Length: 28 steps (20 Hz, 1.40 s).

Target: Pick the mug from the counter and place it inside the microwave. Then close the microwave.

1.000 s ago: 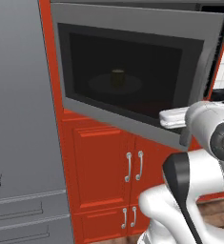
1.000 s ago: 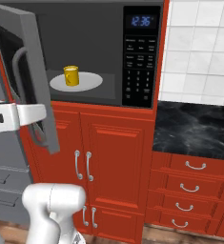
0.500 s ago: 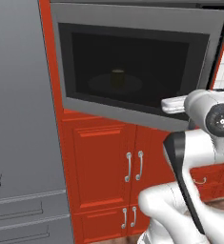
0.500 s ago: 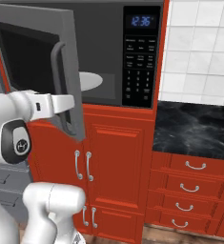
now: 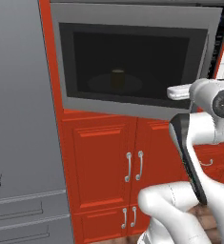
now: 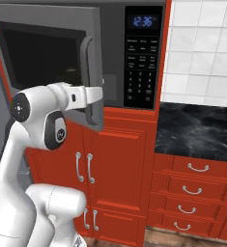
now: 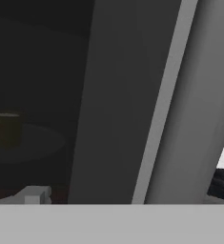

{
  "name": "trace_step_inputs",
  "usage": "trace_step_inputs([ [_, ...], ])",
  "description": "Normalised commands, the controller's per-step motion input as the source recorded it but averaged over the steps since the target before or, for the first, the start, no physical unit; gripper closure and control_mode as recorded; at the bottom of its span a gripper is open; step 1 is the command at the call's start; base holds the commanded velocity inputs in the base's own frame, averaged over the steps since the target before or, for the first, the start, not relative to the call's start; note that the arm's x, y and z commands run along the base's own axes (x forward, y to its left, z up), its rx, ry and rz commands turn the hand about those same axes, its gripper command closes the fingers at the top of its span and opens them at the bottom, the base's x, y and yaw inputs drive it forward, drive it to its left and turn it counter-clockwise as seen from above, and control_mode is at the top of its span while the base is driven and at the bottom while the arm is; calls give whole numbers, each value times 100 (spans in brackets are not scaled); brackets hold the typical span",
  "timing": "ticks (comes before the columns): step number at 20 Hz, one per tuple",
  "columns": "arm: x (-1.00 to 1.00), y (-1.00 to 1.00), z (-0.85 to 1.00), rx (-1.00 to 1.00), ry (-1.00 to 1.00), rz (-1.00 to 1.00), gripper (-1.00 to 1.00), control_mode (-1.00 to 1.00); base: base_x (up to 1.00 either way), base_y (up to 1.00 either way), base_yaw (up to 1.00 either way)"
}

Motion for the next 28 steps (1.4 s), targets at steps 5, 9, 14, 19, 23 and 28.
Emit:
trace_step_inputs([
  [5, 61, -19, 0, 0, 0, 0, -100, -100, 0, 0, 0],
  [9, 75, -14, -2, 0, 0, 0, -100, -100, 0, 0, 0],
  [14, 75, -11, 0, 0, 0, 0, -100, -100, 0, 0, 0],
  [19, 75, -7, -1, 0, 0, 0, -100, -100, 0, 0, 0],
  [23, 72, -6, 0, 0, 0, 0, -100, -100, 0, 0, 0],
  [28, 66, -4, 0, 0, 0, 0, -100, -100, 0, 0, 0],
])
